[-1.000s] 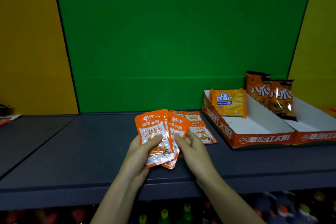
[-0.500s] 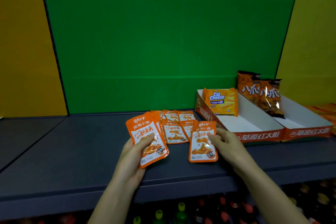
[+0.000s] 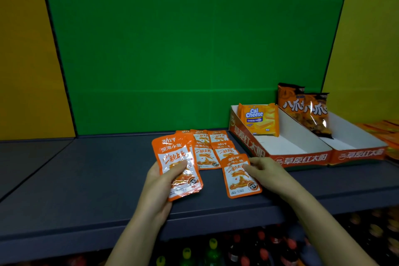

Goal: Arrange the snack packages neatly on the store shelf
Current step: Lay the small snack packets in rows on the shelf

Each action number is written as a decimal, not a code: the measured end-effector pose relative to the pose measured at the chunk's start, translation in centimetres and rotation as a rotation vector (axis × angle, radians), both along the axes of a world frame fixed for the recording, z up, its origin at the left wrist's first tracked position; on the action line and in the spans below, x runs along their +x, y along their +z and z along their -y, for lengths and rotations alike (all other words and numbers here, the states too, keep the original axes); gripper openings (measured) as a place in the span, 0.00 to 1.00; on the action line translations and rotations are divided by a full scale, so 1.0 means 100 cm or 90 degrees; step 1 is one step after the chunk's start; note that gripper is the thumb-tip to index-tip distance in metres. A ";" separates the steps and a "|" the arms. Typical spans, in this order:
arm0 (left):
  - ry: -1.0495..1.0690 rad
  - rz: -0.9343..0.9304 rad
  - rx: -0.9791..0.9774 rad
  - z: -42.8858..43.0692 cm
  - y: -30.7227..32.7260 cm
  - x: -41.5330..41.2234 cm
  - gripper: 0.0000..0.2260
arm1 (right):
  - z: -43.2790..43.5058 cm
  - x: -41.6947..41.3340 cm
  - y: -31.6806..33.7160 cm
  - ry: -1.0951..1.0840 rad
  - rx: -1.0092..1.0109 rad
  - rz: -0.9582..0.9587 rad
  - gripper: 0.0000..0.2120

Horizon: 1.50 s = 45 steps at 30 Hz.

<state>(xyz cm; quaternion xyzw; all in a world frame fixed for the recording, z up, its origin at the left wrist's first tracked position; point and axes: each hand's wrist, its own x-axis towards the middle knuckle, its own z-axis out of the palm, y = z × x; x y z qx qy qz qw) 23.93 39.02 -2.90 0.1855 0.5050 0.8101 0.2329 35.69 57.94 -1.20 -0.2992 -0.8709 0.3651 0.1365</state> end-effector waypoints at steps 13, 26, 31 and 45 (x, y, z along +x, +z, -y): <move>0.000 -0.003 -0.017 -0.001 -0.001 0.000 0.07 | 0.000 0.001 0.002 -0.060 0.212 0.068 0.16; -0.066 -0.042 -0.025 -0.006 0.003 0.026 0.14 | 0.061 -0.016 0.006 0.135 0.008 -0.202 0.20; -0.005 -0.095 -0.041 -0.008 0.002 0.033 0.13 | 0.060 -0.025 -0.003 0.114 -0.062 -0.277 0.24; 0.188 -0.333 -0.418 0.007 -0.001 -0.001 0.20 | 0.026 -0.033 -0.018 -0.022 0.145 -0.092 0.22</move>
